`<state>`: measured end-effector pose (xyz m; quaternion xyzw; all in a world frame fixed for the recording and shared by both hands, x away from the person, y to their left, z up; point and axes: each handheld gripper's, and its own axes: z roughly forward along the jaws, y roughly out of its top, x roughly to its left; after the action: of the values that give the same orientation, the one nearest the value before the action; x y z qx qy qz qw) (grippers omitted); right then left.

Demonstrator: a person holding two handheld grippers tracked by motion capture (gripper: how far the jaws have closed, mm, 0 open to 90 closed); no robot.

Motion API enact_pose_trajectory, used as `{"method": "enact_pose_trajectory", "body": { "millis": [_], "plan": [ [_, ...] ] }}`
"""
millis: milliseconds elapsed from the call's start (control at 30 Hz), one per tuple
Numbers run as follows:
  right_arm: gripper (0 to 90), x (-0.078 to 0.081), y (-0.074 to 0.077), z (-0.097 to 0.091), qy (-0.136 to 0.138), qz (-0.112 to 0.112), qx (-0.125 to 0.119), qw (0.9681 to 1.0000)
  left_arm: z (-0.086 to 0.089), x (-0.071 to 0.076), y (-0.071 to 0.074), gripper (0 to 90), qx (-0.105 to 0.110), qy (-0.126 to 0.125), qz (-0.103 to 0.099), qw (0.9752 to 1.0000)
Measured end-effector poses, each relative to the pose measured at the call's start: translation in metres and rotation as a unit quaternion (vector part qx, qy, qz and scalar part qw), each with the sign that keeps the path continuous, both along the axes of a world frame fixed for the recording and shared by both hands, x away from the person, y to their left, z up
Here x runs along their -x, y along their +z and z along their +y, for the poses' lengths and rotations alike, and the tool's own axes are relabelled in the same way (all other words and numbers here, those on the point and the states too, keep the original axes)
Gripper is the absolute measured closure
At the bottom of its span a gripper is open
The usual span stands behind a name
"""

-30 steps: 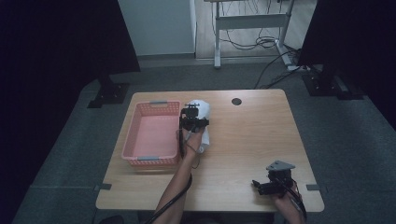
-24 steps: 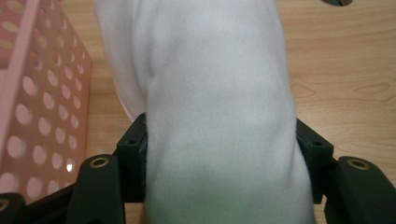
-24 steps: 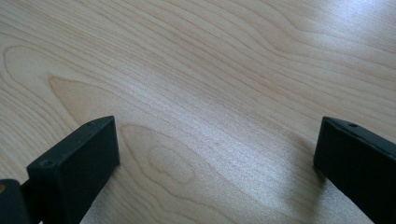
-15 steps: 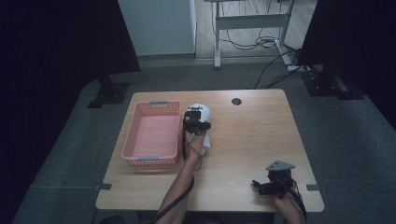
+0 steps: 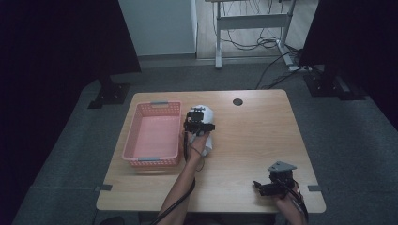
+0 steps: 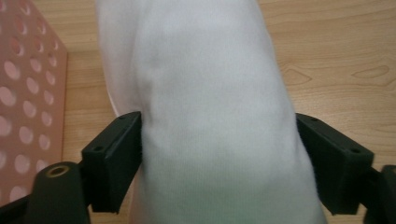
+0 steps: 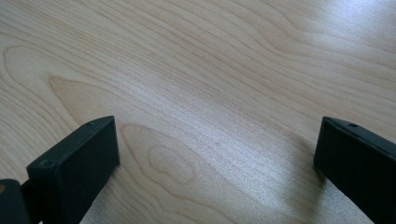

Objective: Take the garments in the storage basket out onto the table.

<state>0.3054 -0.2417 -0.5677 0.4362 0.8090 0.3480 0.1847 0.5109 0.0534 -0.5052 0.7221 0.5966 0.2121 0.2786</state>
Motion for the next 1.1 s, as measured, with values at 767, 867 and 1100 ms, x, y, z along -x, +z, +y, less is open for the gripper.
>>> {"method": "enact_pose_trajectory", "body": {
  "millis": [767, 867, 1100],
  "plan": [
    [0.0, 0.0, 0.0, 0.0, 0.0, 0.0, 0.0, 1.0, 0.002, 0.009, 0.007, 9.1, -0.025, -0.014, -0.016, 0.9995],
    [0.0, 0.0, 0.0, 0.0, 0.0, 0.0, 0.0, 1.0, 0.002, 0.011, 0.008, 8.4, -0.026, -0.023, -0.018, 0.9992],
    [0.0, 0.0, 0.0, 0.0, 0.0, 0.0, 0.0, 1.0, 0.006, 0.012, 0.008, 8.1, -0.024, -0.027, -0.012, 0.9993]
  ]
}}
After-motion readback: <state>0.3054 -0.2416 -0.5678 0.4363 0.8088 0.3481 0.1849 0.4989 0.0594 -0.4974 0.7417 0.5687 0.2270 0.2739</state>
